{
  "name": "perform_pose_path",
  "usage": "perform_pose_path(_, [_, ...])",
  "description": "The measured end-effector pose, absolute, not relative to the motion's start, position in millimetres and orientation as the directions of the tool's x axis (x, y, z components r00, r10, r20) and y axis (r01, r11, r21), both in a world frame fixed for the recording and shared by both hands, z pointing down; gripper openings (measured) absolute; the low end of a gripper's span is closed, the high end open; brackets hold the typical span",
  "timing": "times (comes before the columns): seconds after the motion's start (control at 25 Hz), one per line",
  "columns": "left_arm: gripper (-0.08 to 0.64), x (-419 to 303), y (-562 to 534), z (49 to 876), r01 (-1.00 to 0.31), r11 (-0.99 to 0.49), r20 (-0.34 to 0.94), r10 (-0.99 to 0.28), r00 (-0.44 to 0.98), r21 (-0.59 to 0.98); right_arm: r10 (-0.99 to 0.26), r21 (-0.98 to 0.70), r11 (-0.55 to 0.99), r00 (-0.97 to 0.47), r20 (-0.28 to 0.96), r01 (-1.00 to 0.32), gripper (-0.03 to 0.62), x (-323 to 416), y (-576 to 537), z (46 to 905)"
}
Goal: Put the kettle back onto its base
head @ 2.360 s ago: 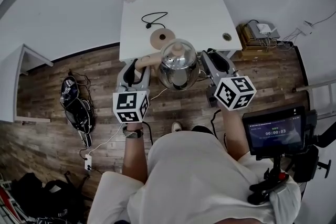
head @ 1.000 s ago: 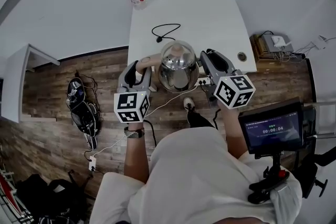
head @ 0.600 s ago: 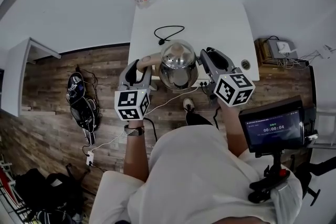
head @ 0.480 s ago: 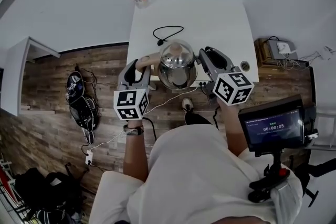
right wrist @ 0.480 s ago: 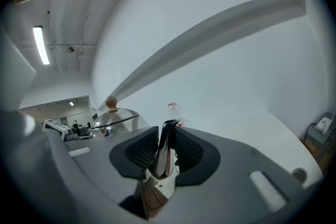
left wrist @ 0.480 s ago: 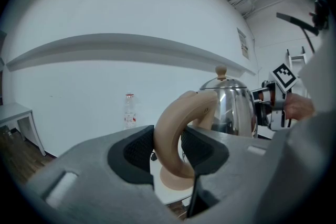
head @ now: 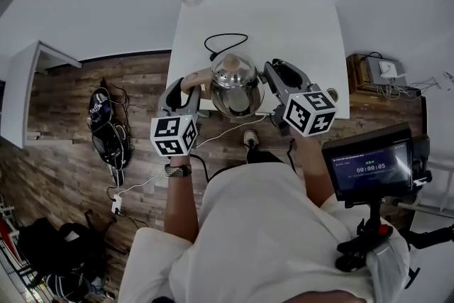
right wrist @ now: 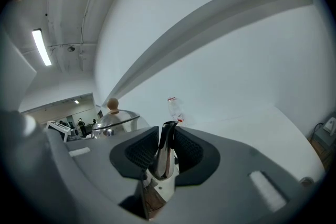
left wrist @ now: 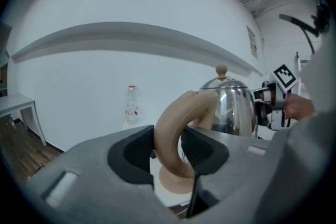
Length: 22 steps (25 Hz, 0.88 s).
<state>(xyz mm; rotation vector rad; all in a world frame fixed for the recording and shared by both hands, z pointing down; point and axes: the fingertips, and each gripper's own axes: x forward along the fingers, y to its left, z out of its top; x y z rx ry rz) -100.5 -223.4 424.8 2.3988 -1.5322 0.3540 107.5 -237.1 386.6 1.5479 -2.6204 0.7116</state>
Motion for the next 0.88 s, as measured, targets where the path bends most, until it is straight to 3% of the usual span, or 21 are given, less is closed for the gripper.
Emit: perform_pose_path(0.88, [0.169,-115.2,-261.7,489.7,-0.946,-0.315,0.434,-0.845,0.314,0.071,-0.732,-0.39,0.442,-0.576,0.363,-0.808,0.089,90.7,-294.5,458.5])
